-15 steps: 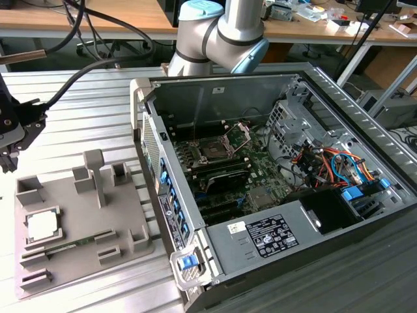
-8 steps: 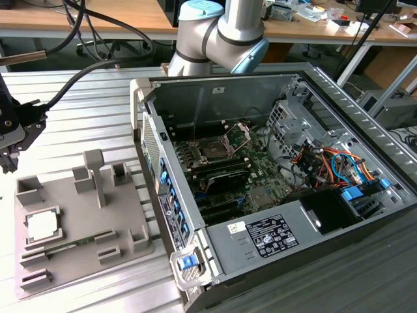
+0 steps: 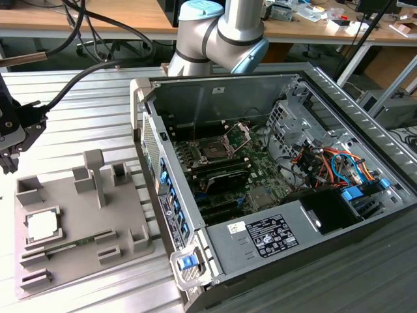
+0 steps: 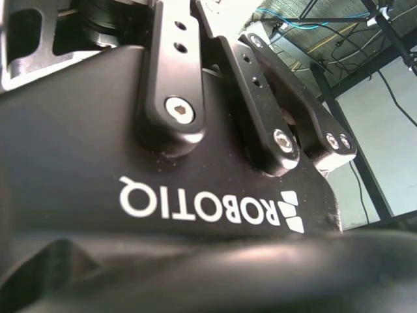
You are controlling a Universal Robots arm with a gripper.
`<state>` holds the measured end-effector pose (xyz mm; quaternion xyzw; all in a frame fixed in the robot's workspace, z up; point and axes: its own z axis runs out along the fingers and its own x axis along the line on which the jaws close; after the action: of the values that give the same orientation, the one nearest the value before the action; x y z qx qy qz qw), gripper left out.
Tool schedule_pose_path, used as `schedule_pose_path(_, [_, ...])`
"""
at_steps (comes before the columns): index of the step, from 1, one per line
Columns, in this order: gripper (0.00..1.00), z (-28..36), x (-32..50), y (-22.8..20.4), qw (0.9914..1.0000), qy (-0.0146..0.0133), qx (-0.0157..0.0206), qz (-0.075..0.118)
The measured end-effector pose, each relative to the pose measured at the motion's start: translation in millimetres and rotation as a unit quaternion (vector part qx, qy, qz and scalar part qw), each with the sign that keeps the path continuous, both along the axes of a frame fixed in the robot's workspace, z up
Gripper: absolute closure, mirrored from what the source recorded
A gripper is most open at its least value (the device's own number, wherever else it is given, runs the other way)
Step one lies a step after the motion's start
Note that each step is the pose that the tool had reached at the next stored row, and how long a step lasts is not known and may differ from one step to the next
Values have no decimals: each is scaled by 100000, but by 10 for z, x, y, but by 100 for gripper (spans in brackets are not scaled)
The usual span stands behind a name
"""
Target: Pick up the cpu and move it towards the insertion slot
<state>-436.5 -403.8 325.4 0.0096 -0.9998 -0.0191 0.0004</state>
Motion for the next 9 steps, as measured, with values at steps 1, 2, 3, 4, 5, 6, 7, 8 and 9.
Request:
schedule_pose_path(1, [89, -2, 0, 0, 100000, -3, 2, 0])
schedule_pose_path(2, [89, -3, 0, 0, 100000, -3, 3, 1])
schedule_pose_path(3, [89, -5, 0, 0, 100000, -5, 4, 1])
schedule_pose_path(4, [89, -6, 0, 0, 100000, -1, 2, 0])
schedule_pose_path(5, [89, -8, 0, 0, 100000, -3, 2, 2])
schedule_pose_path(6, [89, -9, 0, 0, 100000, -3, 1, 1])
schedule_pose_path(7, [89, -10, 0, 0, 100000, -2, 1, 0])
schedule_pose_path(8, [89, -12, 0, 0, 100000, -1, 2, 1])
schedule_pose_path(9, [89, -27, 0, 0, 100000, 0, -1, 1])
